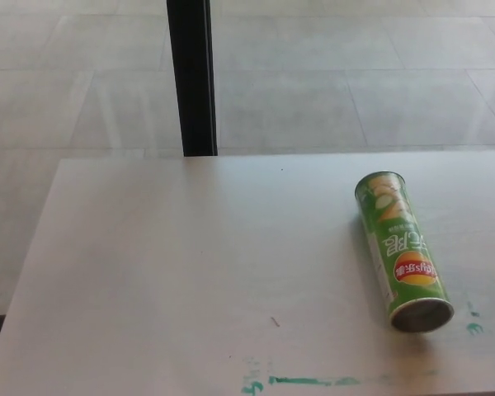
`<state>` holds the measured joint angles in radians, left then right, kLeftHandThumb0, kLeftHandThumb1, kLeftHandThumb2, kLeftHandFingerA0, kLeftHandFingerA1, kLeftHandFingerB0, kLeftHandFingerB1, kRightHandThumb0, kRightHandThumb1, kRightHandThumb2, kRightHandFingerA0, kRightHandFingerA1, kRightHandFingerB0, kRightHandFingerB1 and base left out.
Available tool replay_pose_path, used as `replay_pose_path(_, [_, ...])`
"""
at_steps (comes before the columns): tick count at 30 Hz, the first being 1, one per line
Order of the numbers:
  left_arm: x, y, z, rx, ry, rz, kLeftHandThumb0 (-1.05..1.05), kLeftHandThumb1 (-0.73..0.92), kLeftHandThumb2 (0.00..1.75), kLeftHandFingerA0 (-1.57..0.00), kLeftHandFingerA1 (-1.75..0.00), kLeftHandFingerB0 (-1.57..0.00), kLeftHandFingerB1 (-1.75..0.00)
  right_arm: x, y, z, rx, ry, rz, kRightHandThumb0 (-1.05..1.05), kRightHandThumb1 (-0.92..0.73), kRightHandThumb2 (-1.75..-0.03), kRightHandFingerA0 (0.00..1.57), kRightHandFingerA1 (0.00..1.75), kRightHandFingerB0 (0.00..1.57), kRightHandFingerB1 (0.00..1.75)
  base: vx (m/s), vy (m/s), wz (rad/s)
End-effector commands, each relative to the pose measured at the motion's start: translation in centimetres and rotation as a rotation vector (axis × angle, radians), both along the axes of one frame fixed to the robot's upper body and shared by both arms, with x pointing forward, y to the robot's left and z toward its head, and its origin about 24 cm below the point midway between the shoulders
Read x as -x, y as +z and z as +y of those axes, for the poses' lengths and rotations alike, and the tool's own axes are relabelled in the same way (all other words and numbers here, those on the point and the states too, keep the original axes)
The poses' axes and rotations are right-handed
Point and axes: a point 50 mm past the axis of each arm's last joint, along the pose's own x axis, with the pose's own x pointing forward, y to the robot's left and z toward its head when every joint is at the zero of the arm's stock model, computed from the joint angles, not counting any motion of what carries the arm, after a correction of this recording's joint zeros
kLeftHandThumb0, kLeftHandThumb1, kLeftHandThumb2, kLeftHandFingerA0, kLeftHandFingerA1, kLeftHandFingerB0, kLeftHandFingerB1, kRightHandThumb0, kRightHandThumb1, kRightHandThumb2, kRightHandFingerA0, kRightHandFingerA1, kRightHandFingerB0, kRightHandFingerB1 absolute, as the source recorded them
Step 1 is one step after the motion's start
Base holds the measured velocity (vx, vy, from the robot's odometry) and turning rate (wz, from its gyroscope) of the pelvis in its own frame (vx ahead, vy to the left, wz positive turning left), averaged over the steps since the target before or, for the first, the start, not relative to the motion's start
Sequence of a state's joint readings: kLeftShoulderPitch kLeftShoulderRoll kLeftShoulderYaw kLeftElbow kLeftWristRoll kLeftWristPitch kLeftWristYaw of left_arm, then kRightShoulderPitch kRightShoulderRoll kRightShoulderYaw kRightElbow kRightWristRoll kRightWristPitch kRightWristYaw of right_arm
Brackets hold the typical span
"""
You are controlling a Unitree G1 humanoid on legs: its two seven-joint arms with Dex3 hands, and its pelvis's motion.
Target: Use the right hand as a fist to push the chips tray inside its container kept in the middle of the desk
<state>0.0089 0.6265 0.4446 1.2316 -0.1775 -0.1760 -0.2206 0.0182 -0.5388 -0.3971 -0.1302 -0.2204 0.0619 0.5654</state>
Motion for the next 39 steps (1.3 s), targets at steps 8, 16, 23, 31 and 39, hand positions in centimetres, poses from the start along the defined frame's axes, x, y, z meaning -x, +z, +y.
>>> replay_pose_path(8, [1.6,-1.3,-0.6,0.028,0.059,0.017,-0.75,0.92,0.70,-0.56,-0.70,-0.45,-0.49,5.8,-10.1,-10.8,-0.578,-1.037,-0.334,-0.87,-0.92,-0.78,0.56,1.75,0.00,1.64,0.00,0.000,0.00])
replay_pose_path(16, [2.4,-1.8,-0.9,0.032,0.061,0.027,-0.78,0.92,0.73,-0.54,-0.68,-0.43,-0.49,9.2,-13.3,-12.0,-0.625,-1.303,-0.372,-0.57,-0.84,-1.38,0.91,1.27,0.00,0.71,0.00,0.000,0.00])
replay_pose_path(23, [2.2,-1.8,-0.9,0.056,0.112,0.006,-0.77,0.92,0.72,-0.51,-0.62,-0.42,-0.47,10.3,-15.1,-12.4,-0.769,-1.405,-0.354,-0.77,-0.92,-0.95,0.58,1.75,0.00,1.32,0.00,0.000,0.00])
replay_pose_path(31, [2.2,-2.1,-1.1,0.064,0.118,0.005,-0.78,0.92,0.72,-0.53,-0.61,-0.45,-0.47,11.4,-16.2,-12.7,-0.961,-1.474,-0.389,-0.82,-0.92,-0.95,0.60,1.75,0.00,1.46,0.00,0.000,0.00])
replay_pose_path(39, [2.2,-2.1,-1.1,0.079,0.122,-0.017,-0.81,0.92,0.70,-0.54,-0.64,-0.44,-0.49,12.7,-17.6,-12.3,-0.993,-1.639,-0.407,-0.55,-0.82,-1.37,0.91,1.25,0.00,0.70,0.00,0.000,0.00])
